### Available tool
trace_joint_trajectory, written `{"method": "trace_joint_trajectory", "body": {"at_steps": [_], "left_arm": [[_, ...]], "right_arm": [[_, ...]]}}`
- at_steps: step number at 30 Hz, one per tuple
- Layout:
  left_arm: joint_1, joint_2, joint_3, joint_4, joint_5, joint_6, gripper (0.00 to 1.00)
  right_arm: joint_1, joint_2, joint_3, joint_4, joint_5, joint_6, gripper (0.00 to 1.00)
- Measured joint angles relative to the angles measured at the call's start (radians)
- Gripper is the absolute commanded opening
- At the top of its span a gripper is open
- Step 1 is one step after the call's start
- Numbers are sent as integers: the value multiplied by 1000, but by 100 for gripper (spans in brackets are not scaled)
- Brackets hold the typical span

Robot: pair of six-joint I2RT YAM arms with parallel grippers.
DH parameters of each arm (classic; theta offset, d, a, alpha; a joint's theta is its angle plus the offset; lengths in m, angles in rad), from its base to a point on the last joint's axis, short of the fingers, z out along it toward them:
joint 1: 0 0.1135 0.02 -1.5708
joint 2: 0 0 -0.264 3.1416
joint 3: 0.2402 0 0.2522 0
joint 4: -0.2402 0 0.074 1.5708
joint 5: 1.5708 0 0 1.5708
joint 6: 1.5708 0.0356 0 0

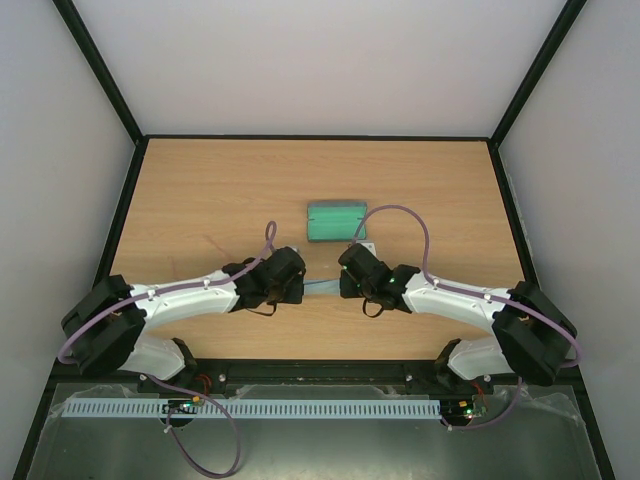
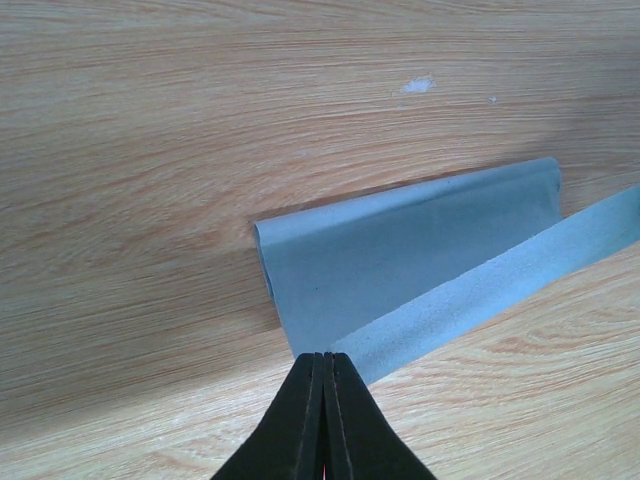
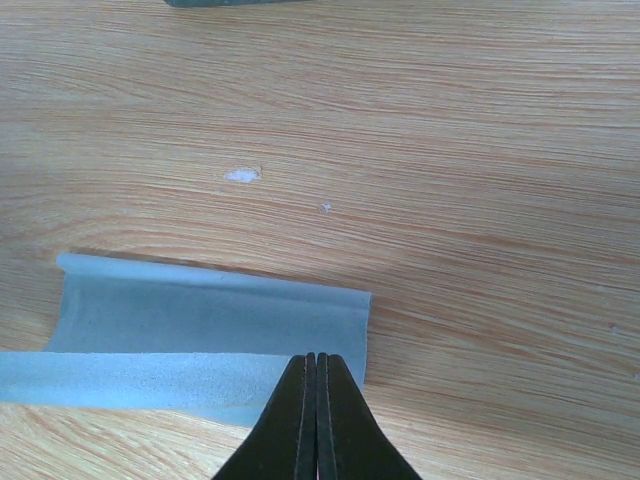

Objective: Organize the sunglasses
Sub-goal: Fold the glasses cleaning cloth at the center of the board.

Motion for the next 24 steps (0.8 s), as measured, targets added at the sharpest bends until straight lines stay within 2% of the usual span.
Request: {"method": "trace_joint_trajectory", "body": {"at_steps": [24], "left_arm": [[6, 42, 16, 5, -26, 5, 2]], "right_arm": [[1, 11, -6, 8, 0, 3, 1]]}}
